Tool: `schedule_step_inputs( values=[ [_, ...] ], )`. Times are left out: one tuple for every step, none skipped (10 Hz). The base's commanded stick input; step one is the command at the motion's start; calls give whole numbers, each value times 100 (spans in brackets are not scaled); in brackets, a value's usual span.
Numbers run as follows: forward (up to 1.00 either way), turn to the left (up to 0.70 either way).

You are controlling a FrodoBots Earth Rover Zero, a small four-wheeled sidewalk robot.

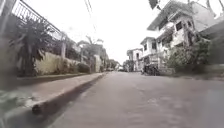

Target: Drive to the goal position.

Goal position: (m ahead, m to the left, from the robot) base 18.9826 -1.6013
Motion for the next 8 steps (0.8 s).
schedule_step_inputs(
  values=[
    [70,0],
    [70,0],
    [70,0],
    [70,0],
    [70,0],
    [70,0],
    [70,0],
    [70,0]
  ],
)
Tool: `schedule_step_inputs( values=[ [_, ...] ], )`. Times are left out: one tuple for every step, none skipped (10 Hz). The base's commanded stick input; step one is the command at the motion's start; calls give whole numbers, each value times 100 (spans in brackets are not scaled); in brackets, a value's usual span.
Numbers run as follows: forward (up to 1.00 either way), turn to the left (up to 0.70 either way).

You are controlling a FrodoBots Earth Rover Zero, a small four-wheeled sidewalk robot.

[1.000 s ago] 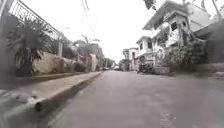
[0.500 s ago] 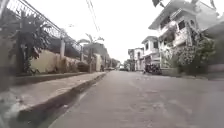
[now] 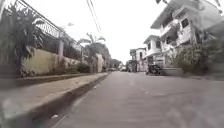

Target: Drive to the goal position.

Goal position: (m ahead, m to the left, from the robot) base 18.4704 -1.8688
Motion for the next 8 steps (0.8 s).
schedule_step_inputs(
  values=[
    [70,0],
    [70,0],
    [70,0],
    [70,0],
    [70,-7],
    [70,-27],
    [70,-28],
    [70,-28]
  ],
)
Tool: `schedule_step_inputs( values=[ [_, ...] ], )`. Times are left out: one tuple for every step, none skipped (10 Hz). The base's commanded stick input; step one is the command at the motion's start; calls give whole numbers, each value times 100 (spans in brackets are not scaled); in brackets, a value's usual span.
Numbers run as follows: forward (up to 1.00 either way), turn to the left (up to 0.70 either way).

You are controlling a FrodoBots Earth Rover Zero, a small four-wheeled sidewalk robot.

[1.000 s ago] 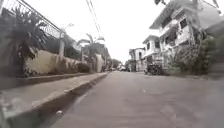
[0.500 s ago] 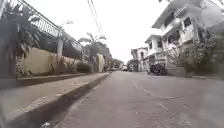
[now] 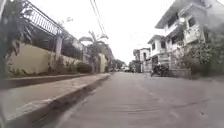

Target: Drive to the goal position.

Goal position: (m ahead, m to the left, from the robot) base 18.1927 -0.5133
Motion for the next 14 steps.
schedule_step_inputs(
  values=[
    [70,-28],
    [70,-32],
    [70,-29],
    [70,-14],
    [70,-7],
    [70,0],
    [70,0],
    [70,0],
    [70,0],
    [70,0],
    [70,0],
    [70,0],
    [70,0],
    [70,0]
  ],
)
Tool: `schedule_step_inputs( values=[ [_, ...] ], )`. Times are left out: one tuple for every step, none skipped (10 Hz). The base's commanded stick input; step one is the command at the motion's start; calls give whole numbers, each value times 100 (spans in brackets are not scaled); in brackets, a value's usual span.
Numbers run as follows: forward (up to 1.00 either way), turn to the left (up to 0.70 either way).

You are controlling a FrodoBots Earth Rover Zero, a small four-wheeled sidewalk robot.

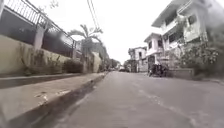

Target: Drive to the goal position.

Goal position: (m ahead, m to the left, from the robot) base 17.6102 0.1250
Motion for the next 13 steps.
schedule_step_inputs(
  values=[
    [70,0],
    [70,0],
    [70,0],
    [70,-2],
    [70,-5],
    [70,-20],
    [70,-32],
    [70,-16],
    [70,0],
    [70,0],
    [70,0],
    [70,0],
    [70,-1]
  ],
)
